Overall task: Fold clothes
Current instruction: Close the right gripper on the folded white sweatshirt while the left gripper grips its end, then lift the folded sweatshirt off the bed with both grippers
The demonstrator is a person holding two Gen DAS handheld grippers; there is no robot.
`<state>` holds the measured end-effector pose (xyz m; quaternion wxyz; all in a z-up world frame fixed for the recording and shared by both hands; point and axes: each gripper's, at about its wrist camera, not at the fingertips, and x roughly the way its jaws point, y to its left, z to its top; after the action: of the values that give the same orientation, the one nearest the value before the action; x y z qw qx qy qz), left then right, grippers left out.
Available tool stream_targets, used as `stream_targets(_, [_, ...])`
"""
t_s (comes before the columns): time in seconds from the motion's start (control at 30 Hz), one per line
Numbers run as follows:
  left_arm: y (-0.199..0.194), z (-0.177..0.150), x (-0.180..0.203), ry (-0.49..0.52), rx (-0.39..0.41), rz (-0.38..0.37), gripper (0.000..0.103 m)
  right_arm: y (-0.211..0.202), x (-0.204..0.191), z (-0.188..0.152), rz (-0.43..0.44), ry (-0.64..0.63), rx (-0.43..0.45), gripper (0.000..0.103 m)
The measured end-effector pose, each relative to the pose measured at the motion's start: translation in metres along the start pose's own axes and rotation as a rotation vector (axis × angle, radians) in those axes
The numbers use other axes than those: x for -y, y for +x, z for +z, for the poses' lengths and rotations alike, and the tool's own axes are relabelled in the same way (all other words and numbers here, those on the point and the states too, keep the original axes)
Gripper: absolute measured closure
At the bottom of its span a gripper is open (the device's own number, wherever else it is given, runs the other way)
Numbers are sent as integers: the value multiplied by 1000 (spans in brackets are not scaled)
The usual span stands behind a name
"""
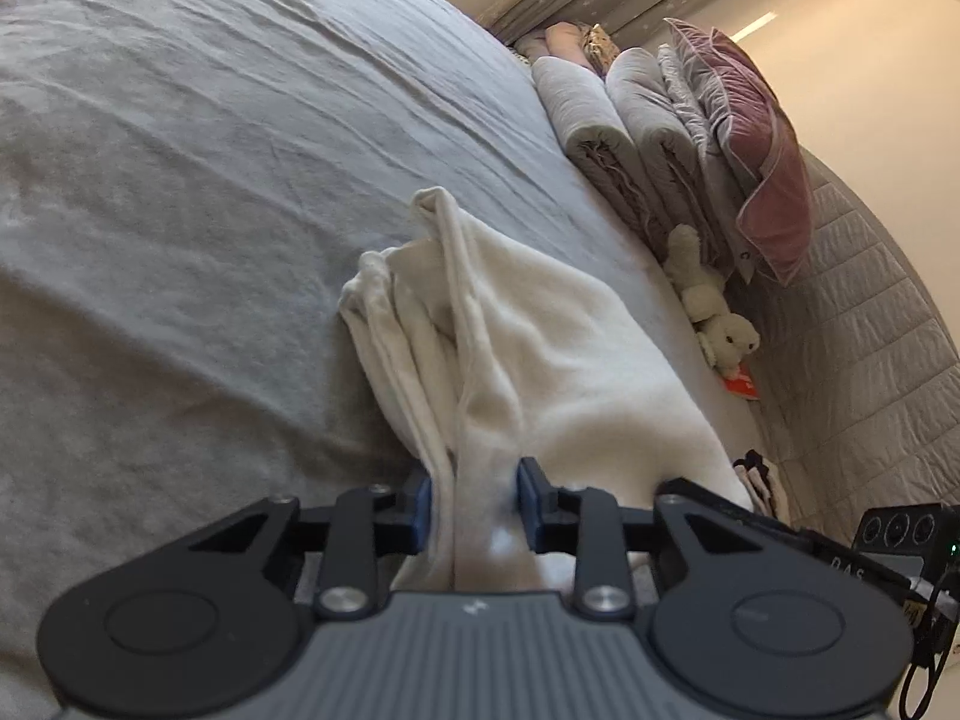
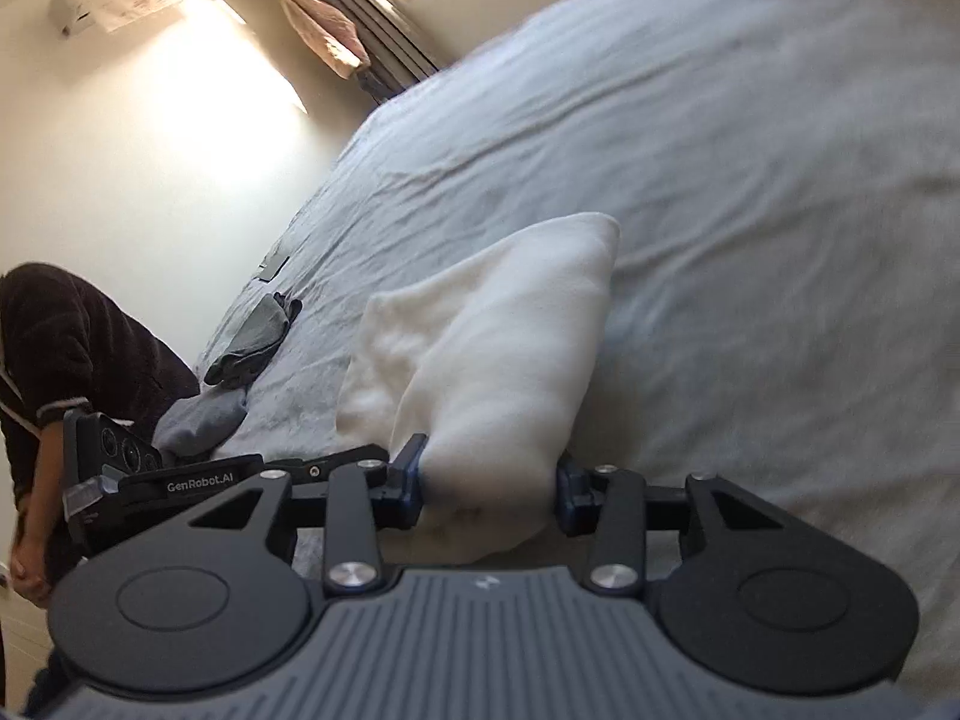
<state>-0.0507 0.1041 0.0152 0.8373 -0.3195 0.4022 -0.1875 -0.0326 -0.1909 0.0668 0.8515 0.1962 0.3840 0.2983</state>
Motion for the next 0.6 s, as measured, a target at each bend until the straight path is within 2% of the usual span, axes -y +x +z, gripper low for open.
stream_targets(0.07, [6, -4, 6, 3, -4, -6, 74, -2, 5, 1, -11, -3, 0, 59])
stream_targets(0.2, [26, -13, 9, 32, -35, 71, 74, 3, 24, -2, -21, 60, -36, 59])
stream_targets(0.27, [29, -14, 10, 37, -34, 83, 74, 6, 34, -3, -26, 92, -54, 59])
stream_targets(0.33, [28, -12, 7, 23, -34, 74, 74, 8, 44, -4, -30, 123, -72, 53])
stream_targets(0.43, [27, -12, 2, 0, -33, 60, 74, 8, 65, 0, 65, 342, -71, 40])
stream_targets(0.5, [26, -13, 1, -2, -33, 56, 74, 8, 78, 0, 102, 466, -57, 40])
stream_targets(0.53, [26, -14, 0, -9, -33, 53, 74, 9, 82, 0, 101, 498, -51, 40])
stream_targets(0.6, [26, -14, -3, -21, -34, 48, 74, 13, 79, -2, 72, 465, -43, 39])
